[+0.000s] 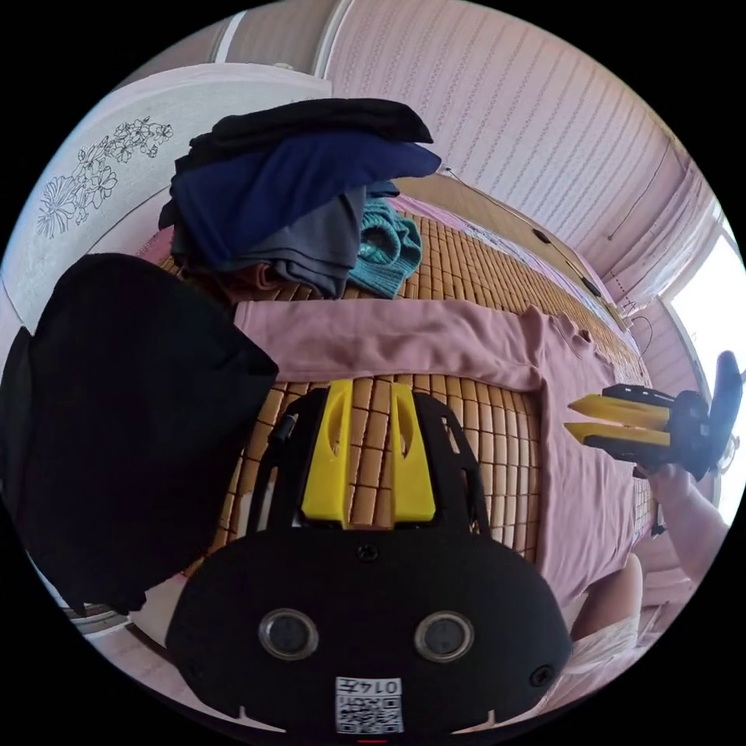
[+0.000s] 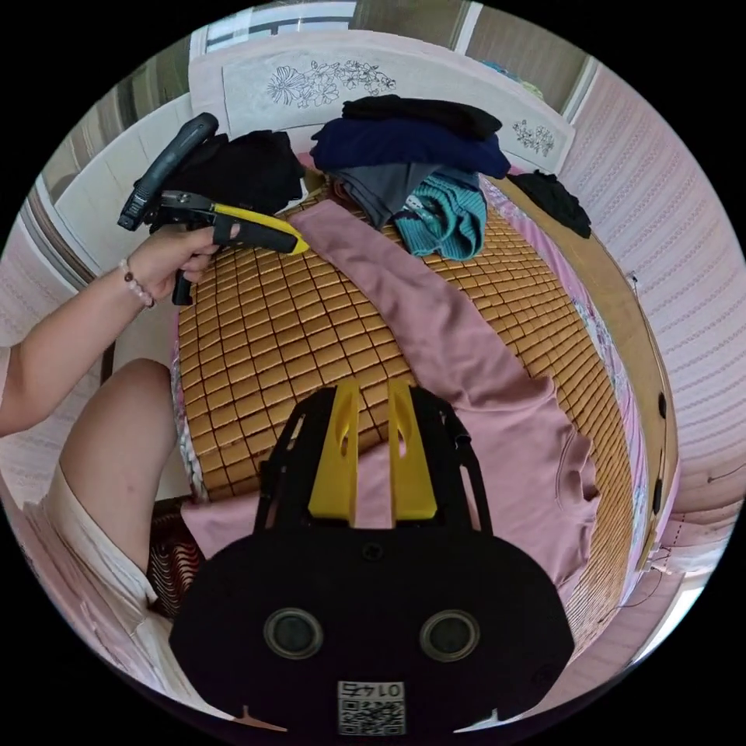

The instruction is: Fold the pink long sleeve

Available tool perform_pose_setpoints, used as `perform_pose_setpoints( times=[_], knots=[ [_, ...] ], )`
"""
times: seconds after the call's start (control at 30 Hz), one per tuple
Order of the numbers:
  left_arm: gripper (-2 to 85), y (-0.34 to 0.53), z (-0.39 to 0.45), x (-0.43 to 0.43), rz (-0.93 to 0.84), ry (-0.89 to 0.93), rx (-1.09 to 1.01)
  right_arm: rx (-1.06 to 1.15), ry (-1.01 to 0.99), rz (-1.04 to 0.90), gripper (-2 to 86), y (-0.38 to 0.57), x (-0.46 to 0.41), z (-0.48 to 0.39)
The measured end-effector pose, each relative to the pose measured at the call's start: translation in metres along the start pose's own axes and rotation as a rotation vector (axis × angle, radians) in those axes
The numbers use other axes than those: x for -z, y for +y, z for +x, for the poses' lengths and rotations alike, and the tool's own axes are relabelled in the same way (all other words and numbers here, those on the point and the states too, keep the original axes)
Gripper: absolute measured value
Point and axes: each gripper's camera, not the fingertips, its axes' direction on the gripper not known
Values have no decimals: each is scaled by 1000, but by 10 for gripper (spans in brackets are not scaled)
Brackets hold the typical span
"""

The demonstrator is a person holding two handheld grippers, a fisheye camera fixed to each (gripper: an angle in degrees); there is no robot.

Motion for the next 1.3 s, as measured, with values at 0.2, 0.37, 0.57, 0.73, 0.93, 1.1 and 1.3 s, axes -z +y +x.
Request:
perform_pose_setpoints(
  times=[0.2,0.37,0.57,0.73,0.93,1.1,1.3],
  knots=[
    [102,-27,-17,-35,-158,-62,33,-27,-3,-116,82,-71,-70,21],
    [56,-20,-20,-25,-107,-31,20,-171,-156,-122,40,-53,-94,50],
    [-8,-11,9,41,199,63,5,-327,-209,108,14,-2,-39,82],
    [-4,10,159,148,533,392,-499,-480,-231,389,25,97,47,109],
    [54,118,319,111,203,617,-925,-699,-154,211,62,286,102,104],
    [63,180,326,52,-53,611,-887,-903,-124,-95,70,429,111,78],
    [62,181,309,19,-126,392,-830,-1051,15,37,87,487,154,97]
  ],
)
